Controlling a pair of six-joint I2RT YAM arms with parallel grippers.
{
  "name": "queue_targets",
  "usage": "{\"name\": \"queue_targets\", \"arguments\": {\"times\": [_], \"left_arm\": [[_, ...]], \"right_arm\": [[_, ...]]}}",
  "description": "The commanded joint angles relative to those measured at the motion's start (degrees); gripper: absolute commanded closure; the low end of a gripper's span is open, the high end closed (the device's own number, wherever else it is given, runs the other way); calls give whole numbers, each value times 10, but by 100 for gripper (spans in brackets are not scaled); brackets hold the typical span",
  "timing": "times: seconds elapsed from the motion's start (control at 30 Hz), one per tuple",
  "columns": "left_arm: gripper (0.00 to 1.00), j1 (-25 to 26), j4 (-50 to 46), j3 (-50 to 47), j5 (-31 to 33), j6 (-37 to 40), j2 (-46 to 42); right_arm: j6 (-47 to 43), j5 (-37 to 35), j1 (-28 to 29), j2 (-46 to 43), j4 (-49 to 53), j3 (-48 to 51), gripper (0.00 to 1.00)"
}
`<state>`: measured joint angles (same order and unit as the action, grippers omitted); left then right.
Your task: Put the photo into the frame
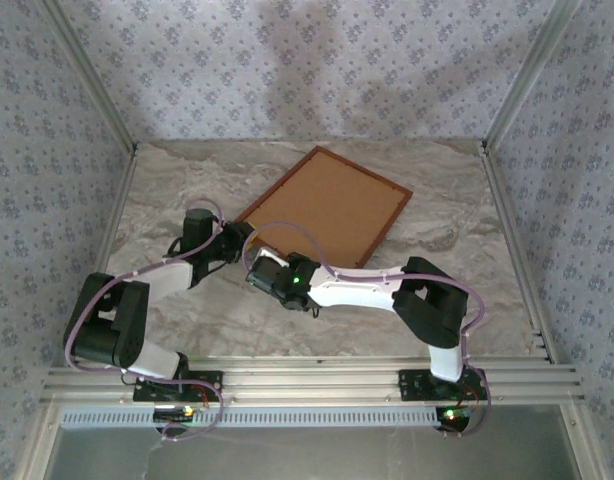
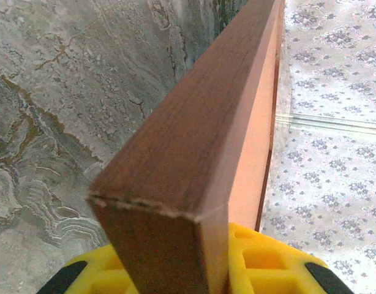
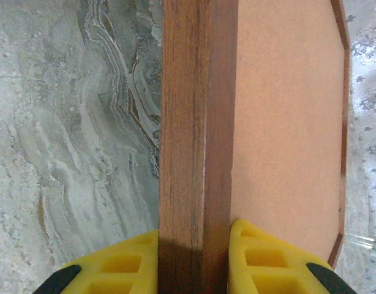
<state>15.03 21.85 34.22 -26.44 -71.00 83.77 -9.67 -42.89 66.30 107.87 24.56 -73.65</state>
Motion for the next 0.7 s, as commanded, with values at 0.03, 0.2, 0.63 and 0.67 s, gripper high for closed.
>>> {"name": "queue_targets", "arguments": {"times": [0.03,0.2,0.63,0.67], "left_arm": [[54,4,8,21,-21,40,-22],[12,4,-23,48,-39,63,-32],[1,-124,-141,0,31,45,-144],[1,-137,-126,-17,27,35,-145]], "right_arm": [[-39,13,-3,-12,5,-6,93],[-74,0,-9,-34,0,-9,100],[-97,70,-66,-145,12,-84,100],[-92,90,-73,-156,20,-99,100]]}}
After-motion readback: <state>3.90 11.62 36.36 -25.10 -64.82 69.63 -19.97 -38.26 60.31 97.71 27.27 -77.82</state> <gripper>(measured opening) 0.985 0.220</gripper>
